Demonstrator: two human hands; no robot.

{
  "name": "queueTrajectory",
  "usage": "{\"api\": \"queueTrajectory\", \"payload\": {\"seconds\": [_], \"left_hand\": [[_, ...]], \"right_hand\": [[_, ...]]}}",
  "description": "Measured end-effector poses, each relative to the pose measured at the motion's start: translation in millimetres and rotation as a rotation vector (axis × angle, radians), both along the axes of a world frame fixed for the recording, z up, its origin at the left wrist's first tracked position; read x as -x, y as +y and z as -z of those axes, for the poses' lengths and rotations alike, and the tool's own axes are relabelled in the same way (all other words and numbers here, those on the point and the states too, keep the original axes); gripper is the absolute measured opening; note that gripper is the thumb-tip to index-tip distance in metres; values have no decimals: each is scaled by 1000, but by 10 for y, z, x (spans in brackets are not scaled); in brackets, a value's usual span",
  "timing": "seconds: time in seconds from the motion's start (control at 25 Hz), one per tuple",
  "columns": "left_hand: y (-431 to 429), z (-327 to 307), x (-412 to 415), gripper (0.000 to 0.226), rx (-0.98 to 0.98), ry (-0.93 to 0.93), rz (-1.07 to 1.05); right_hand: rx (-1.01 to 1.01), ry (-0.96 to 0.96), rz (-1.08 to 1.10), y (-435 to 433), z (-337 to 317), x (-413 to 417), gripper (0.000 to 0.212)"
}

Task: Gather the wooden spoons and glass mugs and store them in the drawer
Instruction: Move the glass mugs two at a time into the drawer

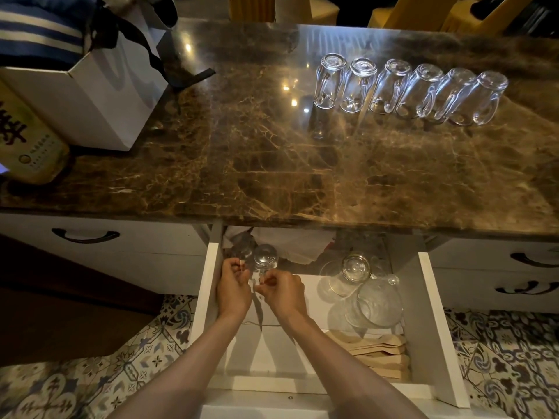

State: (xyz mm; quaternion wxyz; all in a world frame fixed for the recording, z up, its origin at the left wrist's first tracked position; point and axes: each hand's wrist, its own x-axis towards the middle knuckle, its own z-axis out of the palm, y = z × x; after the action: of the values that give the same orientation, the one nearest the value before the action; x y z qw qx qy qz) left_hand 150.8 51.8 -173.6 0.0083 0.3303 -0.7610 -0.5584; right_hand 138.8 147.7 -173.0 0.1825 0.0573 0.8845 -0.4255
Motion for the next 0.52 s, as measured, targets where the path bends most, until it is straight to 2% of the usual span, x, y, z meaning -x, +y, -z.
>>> {"api": "queueTrajectory", "payload": {"seconds": [0.2, 0.36, 0.44, 0.52], "left_hand": [[-5, -141, 78, 24, -101, -198, 92], [-25, -439, -39, 54, -187, -219, 210], [-45, -649, -95, 57, -251, -200, 250], [-69, -869, -113, 50, -276, -179, 357]], "right_hand": [[-43, -69, -19, 100, -29, 27, 7], [-113, -196, -172, 249, -173, 95, 43], [-104, -198, -232, 369, -328, 166, 44], [-83, -168, -269, 492, -555, 241, 41]]}}
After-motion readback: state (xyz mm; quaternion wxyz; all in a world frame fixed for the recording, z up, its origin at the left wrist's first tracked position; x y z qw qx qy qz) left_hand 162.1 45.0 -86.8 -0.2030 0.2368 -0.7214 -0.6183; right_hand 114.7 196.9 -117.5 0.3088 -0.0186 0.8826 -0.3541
